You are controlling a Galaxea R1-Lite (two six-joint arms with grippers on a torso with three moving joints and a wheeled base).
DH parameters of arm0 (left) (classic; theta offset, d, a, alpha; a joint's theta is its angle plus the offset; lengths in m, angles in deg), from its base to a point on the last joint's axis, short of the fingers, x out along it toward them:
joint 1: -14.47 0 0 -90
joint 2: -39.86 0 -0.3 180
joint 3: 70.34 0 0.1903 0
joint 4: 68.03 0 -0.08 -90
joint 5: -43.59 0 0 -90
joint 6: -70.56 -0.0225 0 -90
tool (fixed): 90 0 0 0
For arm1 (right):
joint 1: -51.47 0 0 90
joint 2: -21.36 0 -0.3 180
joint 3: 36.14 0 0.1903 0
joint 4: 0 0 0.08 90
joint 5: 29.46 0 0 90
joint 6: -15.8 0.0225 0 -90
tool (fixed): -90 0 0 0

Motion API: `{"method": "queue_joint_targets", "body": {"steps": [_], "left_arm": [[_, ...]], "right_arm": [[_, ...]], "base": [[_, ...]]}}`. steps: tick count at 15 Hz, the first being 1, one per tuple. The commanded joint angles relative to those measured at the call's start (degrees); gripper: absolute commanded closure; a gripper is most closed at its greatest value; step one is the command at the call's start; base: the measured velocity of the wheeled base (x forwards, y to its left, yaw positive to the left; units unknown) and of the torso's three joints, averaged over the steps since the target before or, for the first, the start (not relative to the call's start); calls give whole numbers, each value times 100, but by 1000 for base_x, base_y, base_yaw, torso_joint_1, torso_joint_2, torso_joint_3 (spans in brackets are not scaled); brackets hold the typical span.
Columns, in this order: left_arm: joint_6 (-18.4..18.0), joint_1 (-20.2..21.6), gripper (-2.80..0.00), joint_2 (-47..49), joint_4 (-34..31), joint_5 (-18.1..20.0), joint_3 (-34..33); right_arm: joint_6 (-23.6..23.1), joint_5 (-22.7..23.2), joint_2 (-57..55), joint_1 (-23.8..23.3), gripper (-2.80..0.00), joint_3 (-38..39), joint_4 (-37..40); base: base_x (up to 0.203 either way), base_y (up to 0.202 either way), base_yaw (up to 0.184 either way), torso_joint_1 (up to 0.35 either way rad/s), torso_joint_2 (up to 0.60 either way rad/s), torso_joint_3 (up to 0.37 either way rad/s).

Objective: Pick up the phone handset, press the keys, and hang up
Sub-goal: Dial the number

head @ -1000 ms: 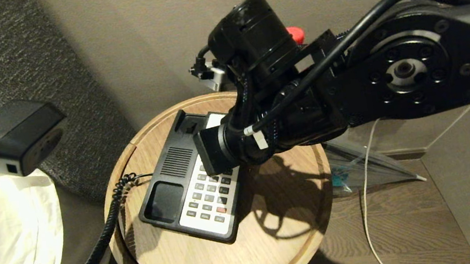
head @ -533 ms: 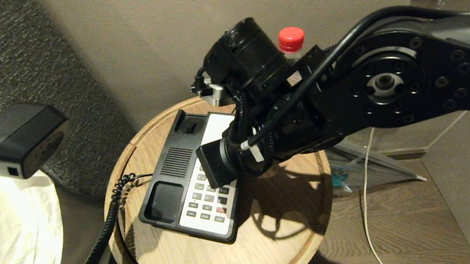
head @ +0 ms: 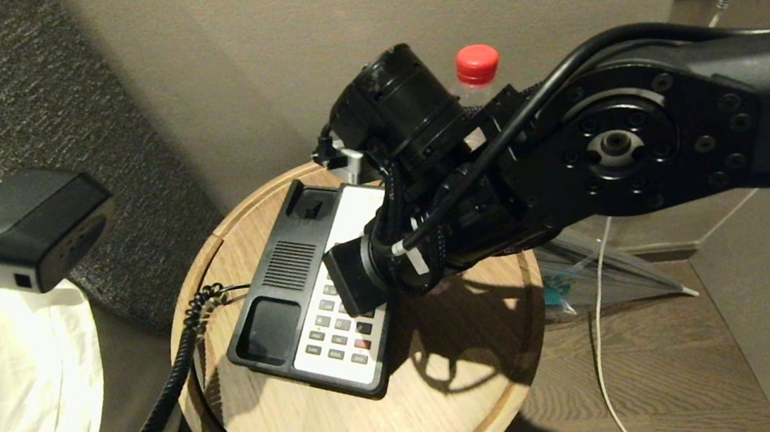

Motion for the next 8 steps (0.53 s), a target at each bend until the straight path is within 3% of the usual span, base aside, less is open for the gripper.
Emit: {"method": "queue_joint_targets", "body": {"steps": [1,8], "left_arm": [[34,1,0,23,6,11,13],[42,1,0,-3,6,11,-14]], "right_arm": [[9,-9,-21,-1,0,17,21],[1,-16,15,-6,0,105,21]], "base": [[0,0,0,0,0,0],[0,0,0,0,0,0]]}}
